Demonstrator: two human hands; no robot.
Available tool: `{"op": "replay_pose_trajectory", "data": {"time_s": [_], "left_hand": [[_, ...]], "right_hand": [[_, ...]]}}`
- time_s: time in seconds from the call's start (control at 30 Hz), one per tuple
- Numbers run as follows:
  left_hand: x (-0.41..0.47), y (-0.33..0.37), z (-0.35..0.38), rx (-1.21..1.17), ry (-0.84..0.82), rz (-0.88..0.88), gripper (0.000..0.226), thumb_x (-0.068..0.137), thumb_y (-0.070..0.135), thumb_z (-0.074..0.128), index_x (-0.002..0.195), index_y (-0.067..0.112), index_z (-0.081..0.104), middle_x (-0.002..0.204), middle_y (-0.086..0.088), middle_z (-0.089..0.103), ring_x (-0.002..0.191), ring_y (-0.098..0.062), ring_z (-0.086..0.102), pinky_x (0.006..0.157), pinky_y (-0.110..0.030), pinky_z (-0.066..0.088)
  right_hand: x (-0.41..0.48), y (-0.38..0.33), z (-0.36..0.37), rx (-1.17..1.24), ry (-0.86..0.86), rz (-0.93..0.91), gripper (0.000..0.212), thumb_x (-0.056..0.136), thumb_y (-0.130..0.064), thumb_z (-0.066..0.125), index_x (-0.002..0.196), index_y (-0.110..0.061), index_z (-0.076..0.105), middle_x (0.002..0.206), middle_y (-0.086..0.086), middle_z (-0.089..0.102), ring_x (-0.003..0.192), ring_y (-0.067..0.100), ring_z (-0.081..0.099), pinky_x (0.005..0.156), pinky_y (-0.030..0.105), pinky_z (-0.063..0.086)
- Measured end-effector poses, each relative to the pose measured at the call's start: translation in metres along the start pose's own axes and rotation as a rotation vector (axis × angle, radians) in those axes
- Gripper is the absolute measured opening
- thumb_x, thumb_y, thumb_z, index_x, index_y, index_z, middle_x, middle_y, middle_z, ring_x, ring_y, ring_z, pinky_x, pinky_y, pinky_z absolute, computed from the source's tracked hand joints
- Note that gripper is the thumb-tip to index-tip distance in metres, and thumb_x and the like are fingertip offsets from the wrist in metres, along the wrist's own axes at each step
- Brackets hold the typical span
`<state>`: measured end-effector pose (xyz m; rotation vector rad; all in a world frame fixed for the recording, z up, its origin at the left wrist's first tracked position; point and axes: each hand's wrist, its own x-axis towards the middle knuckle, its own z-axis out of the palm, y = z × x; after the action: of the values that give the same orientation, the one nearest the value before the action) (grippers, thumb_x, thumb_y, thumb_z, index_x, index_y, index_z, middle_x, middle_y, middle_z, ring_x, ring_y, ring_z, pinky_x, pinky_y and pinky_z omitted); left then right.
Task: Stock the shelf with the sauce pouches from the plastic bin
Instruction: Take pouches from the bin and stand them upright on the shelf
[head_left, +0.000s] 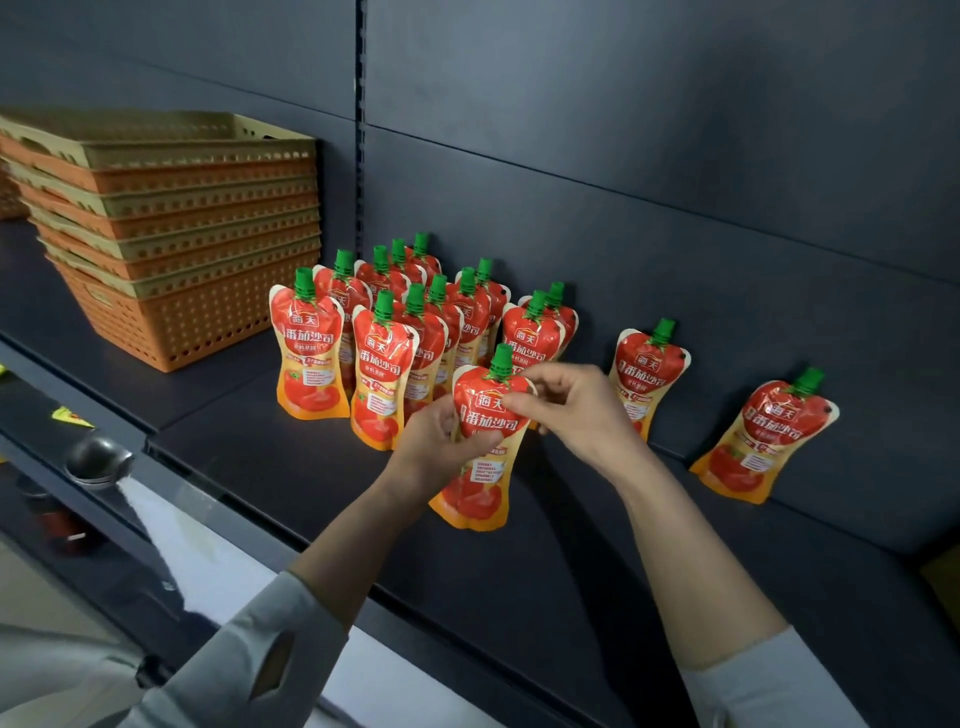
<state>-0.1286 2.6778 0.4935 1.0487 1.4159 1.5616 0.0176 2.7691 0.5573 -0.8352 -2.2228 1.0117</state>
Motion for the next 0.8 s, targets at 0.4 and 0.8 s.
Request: {"op": "replay_pose_trajectory", "data": {"time_s": [0.4,0.8], "left_hand": [[-0.007,-0.017,0.023,0.386,0.023,0.152,0.086,0.082,0.022,0.074,0.150,0.027,0.022,0.125,0.017,0.050,0.118,-0.001,0.048,0.099,-0.022,0.042],[0.000,-0.021,0.001,-0.190,-0.226,-0.071,0.039,0.096,0.004,0.043,0.134,0.014,0.050,0.119,-0.013,0.064,0.107,-0.028,0.064,0.084,-0.038,0.056]], "right_hand": [[0.007,-0.012,0.002,0.202,0.005,0.126,0.025,0.087,-0.035,0.073,0.097,-0.012,0.070,0.087,0.003,0.075,0.071,0.016,0.073,0.063,0.027,0.058],[0.023,0.009,-0.022,0.041,-0.157,0.142,0.026,0.086,-0.023,0.075,0.111,-0.020,0.069,0.109,0.009,0.067,0.098,0.028,0.063,0.086,0.034,0.057]]}}
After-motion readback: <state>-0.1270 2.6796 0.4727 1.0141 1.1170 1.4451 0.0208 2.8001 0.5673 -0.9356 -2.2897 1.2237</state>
